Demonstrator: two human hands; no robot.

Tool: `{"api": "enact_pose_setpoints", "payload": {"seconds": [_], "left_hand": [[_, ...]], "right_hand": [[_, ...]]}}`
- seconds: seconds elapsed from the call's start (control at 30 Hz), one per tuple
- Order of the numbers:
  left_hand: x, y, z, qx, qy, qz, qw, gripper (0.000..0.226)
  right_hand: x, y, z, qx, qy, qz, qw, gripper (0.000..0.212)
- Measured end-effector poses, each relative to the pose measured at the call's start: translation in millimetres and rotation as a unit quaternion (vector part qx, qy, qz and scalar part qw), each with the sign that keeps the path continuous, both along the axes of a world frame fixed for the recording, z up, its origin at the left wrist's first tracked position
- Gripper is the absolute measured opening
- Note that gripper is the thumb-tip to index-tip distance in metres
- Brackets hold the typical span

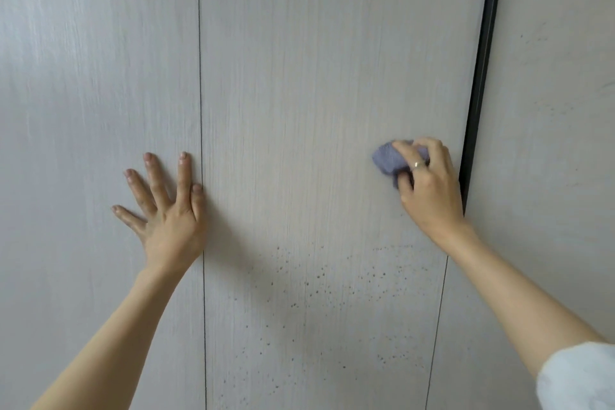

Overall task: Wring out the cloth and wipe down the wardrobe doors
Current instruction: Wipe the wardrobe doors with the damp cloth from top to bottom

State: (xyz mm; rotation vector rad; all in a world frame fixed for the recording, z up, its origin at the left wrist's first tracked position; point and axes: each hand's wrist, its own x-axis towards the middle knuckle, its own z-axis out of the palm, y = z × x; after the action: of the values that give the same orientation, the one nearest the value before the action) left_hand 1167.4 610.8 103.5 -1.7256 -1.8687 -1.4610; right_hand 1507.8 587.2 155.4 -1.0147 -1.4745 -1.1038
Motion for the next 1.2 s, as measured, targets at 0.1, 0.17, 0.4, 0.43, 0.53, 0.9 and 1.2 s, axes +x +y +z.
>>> {"api": "enact_pose_setpoints", "payload": {"seconds": [0.1, 0.17, 0.4, 0.43, 0.53, 0.9, 1.2], "left_hand": [[2.8, -1.7, -9.7, -0.012, -0.011, -0.006, 1.0, 0.053], [4.4, -2.2, -14.8, -0.017, -0.021, -0.005, 1.0, 0.053], [7.2, -3.0, -16.1, -0.017, -0.031, -0.003, 0.999, 0.052], [7.2, -3.1, -18.2, -0.017, -0.031, -0.005, 0.999, 0.052], [7.0, -4.0, -31.6, -0.022, -0.031, -0.005, 0.999, 0.051], [8.4, -5.8, -59.8, -0.029, -0.037, -0.009, 0.999, 0.051], [12.3, -3.3, -65.5, -0.011, -0.042, 0.001, 0.999, 0.05]], "right_hand": [[15.9, -9.6, -84.9, -0.055, -0.04, 0.0, 0.998, 0.062], [25.1, -17.1, -113.4, -0.075, -0.1, -0.012, 0.992, 0.068], [35.4, -13.2, 2.0, 0.03, -0.046, -0.095, 0.994, 0.042], [37.0, -14.6, 14.6, 0.031, -0.03, -0.113, 0.993, 0.043], [36.1, -18.0, 15.5, 0.042, 0.004, -0.138, 0.99, 0.045], [48.6, -30.1, -176.6, -0.157, -0.039, -0.043, 0.986, 0.077], [39.3, -22.6, -114.3, -0.075, 0.055, -0.026, 0.995, 0.038]]}}
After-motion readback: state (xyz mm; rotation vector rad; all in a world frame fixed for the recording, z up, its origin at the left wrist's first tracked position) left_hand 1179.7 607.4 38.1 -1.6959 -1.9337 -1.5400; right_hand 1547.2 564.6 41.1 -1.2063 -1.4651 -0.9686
